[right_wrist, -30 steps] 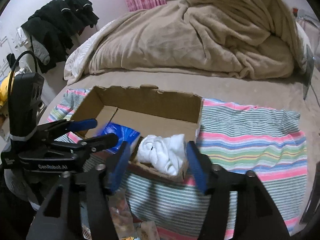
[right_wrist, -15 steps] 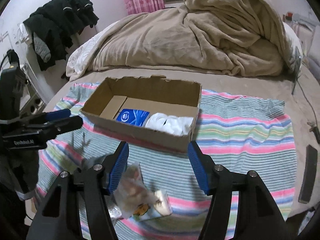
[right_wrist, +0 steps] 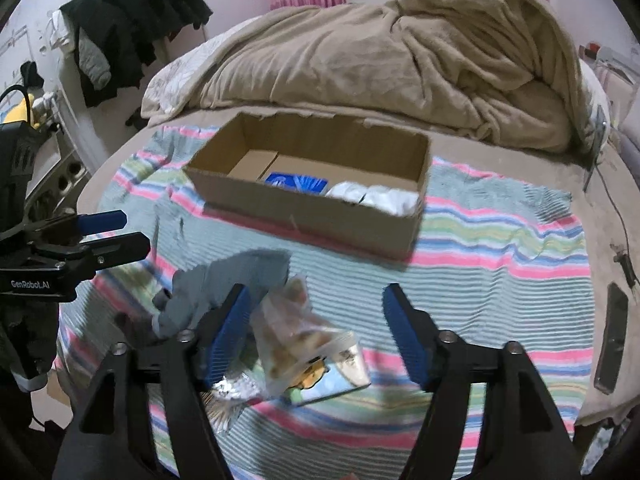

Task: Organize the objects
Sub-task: 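Grasp the grey gloves with the left gripper while the right grasps the snack bag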

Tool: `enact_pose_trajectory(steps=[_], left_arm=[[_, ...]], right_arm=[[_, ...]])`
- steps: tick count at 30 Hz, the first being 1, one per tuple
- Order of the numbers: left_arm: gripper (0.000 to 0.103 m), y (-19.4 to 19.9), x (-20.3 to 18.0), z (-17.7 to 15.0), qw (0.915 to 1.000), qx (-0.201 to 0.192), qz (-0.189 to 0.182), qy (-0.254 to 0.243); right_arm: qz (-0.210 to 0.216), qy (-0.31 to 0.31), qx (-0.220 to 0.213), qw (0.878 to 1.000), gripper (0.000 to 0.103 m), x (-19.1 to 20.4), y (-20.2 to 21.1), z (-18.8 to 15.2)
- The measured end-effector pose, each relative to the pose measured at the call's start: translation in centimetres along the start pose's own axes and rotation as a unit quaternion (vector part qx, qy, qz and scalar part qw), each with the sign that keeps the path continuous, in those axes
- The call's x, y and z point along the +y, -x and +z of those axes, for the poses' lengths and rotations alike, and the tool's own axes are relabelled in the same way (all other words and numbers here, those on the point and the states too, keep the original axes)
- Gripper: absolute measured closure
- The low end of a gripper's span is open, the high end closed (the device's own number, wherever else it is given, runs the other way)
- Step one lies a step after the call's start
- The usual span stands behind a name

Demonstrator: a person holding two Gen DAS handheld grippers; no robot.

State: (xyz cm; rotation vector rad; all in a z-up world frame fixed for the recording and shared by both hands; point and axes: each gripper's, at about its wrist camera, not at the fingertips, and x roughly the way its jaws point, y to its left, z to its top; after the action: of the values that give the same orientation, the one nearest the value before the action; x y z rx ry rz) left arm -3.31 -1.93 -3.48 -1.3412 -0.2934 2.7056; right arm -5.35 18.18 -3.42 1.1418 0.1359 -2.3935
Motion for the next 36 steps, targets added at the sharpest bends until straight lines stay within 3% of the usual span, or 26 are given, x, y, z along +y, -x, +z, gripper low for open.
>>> enact_pose_trajectory(steps=[17, 21, 26, 36], left_arm=[[0.011, -3.1, -1.9, -2.8, 0.9985, 0.05, -0.019, -0.014], [0.011, -4.0, -2.8, -2.6, 0.9978, 0.058, -0.02, -0.023], [0.011, -5.5, -4.2, -2.5, 0.9967, 0.067, -0.026, -0.039], [0.011, -10.0, -5.7, -3.1, 0.9922, 0.107, -0.007, -0.064]], right_arm=[[-0.029, 0.054, 0.043, 0.997, 0.027, 1.7, -4.4, -2.2], [-0.012, 0.038, 0.049, 0.998, 0.027, 0.8, -5.2, -2.7], [0.013, 0.02, 0.038, 0.999, 0.038, -0.1, -4.9, -2.6], [0.014, -0.019, 0.017, 1.0, 0.038, -2.8, -3.3, -2.6]])
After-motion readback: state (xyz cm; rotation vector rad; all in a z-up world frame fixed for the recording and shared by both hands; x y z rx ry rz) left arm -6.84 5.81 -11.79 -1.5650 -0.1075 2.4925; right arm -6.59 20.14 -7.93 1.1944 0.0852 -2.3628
